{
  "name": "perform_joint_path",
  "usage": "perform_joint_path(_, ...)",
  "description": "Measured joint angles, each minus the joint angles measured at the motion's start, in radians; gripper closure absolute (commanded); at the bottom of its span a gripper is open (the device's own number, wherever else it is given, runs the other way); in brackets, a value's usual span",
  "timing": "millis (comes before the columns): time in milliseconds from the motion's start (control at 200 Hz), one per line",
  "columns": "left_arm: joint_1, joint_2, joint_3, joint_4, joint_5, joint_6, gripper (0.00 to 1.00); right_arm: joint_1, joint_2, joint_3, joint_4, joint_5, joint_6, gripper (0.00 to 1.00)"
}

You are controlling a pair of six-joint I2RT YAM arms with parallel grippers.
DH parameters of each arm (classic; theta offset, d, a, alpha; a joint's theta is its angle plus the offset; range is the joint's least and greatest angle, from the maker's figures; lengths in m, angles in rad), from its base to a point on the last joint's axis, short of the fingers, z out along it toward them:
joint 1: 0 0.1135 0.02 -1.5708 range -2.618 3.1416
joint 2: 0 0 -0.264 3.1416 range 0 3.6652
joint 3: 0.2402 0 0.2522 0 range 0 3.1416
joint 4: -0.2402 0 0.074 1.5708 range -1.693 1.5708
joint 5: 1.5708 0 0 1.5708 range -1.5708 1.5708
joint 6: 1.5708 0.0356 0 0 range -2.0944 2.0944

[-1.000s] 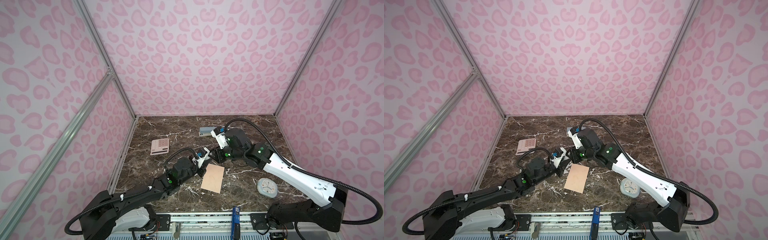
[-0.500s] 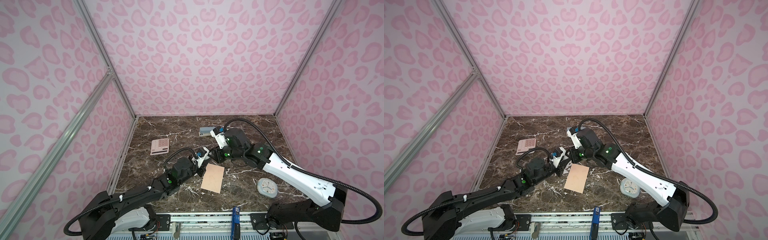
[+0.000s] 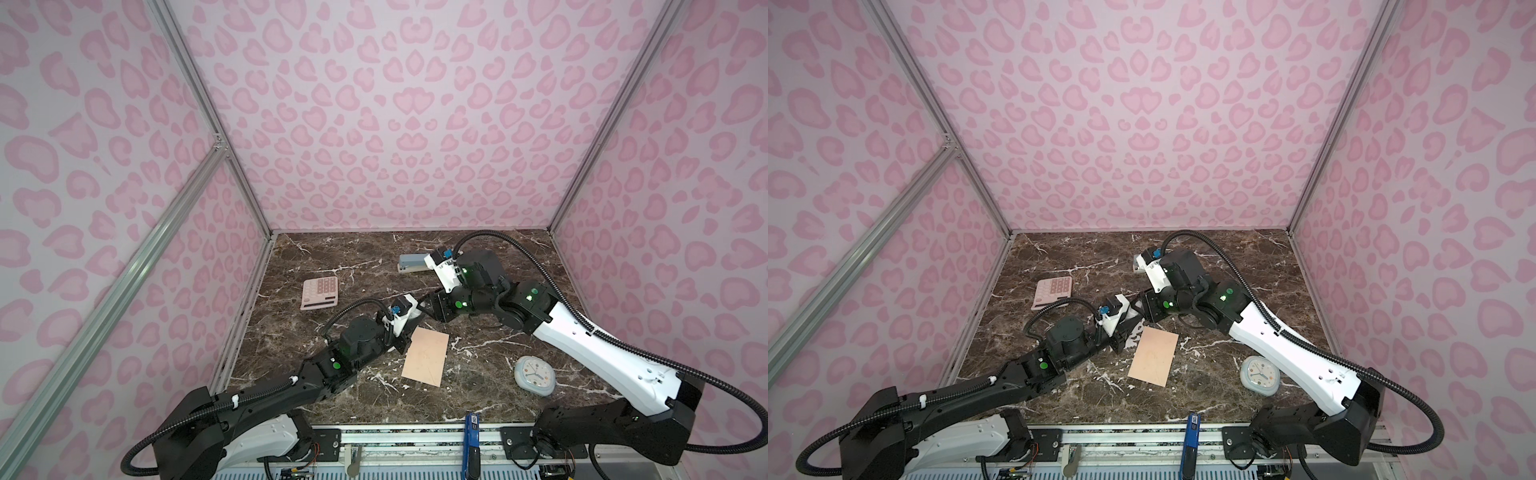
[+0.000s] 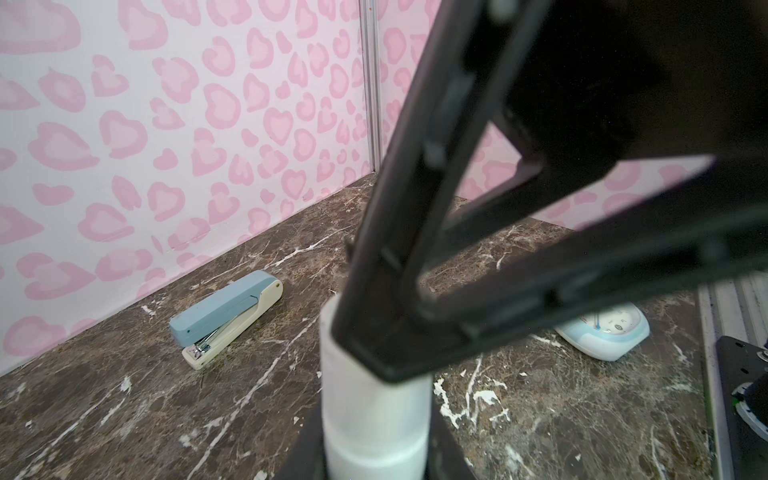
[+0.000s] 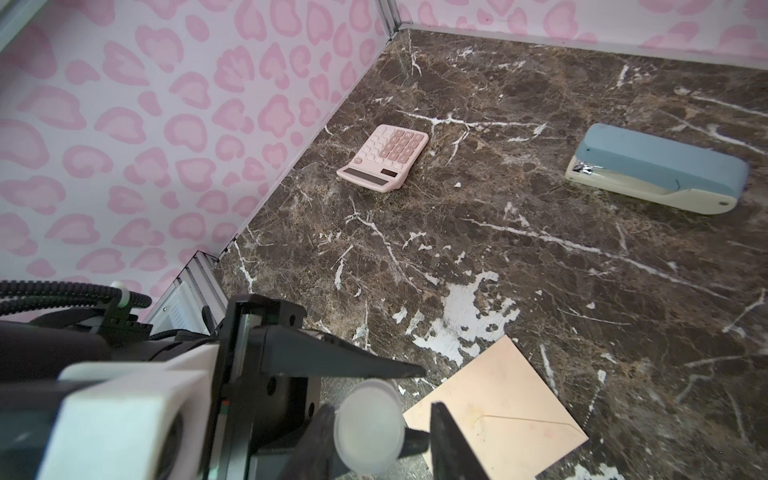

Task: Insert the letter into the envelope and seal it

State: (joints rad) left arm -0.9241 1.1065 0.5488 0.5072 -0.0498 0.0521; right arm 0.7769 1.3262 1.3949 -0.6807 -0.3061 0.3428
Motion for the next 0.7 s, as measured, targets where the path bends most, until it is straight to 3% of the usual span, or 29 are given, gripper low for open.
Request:
perform_joint_path(390, 0.010, -0.044, 0.001, -0.039, -0.024, -0.015, 0.96, -0.117, -0.083, 0.003, 0.017, 0.031, -0.013, 0.57)
perform_joint_path(700, 0.069, -0.114, 0.084, -0.328, -0.084, -0.168, 0.96, -0.142, -0.154, -0.182, 0.114, 0.103, 0.005, 0.57)
